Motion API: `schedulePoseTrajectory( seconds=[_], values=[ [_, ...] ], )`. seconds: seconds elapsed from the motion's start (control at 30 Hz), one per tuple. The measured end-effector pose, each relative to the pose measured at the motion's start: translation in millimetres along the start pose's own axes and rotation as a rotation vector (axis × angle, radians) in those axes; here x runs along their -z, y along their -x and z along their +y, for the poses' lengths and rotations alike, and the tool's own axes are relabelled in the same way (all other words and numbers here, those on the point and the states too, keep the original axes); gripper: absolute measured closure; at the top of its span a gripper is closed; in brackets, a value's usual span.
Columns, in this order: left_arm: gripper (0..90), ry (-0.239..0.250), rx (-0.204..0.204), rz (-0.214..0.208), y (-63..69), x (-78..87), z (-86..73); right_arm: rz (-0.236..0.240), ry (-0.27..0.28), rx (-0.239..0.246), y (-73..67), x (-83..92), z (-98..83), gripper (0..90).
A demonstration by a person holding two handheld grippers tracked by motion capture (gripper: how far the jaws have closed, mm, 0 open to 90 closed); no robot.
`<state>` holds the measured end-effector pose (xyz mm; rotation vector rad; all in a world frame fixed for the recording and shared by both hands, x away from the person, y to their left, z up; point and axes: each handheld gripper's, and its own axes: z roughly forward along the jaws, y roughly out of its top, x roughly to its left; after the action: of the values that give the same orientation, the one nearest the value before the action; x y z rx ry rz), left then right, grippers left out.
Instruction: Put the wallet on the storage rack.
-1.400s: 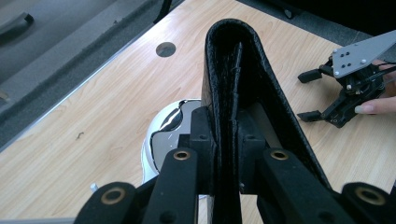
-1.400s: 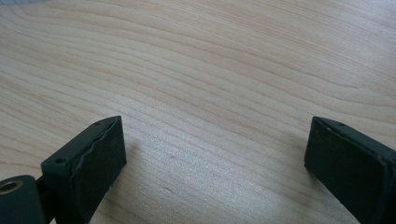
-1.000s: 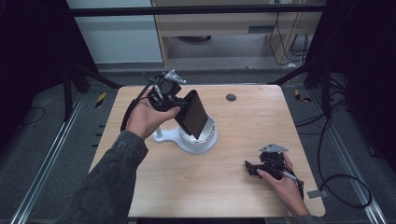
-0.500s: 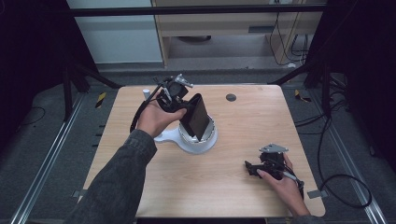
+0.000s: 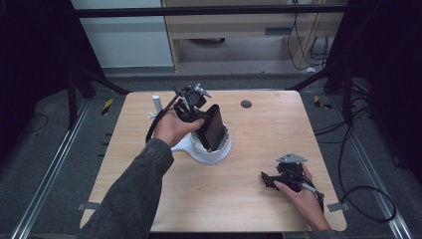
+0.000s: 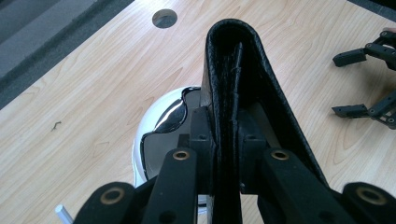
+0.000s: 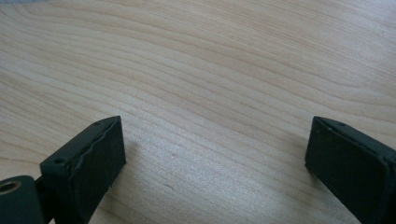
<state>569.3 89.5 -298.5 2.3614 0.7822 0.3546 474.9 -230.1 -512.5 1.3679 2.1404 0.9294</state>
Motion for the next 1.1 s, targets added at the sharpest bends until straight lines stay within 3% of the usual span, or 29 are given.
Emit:
schedulePoseTrajectory(
  seconds=[0.23,0.63,0.8,0.93,1.1],
  values=[
    [80.0,-0.008,-0.001,-0.003,-0.7,-4.4,2.1,0.002,0.001,0.002,0.2,0.2,-0.1,5.1],
    [79.1,-0.013,0.031,-0.005,-10.6,-5.8,0.8,0.002,0.001,0.003,0.0,0.4,-0.3,5.1],
    [75.3,0.008,0.040,0.025,-11.6,-5.0,-0.9,0.003,0.001,0.004,0.1,0.4,-0.4,5.1],
    [70.8,0.037,0.036,0.082,-12.8,1.2,-3.6,0.003,0.001,0.004,0.0,0.5,-0.5,5.0],
    [68.9,0.070,0.047,0.109,-15.3,10.6,-7.3,0.003,0.001,0.004,0.0,0.5,-0.5,5.0]
  ],
)
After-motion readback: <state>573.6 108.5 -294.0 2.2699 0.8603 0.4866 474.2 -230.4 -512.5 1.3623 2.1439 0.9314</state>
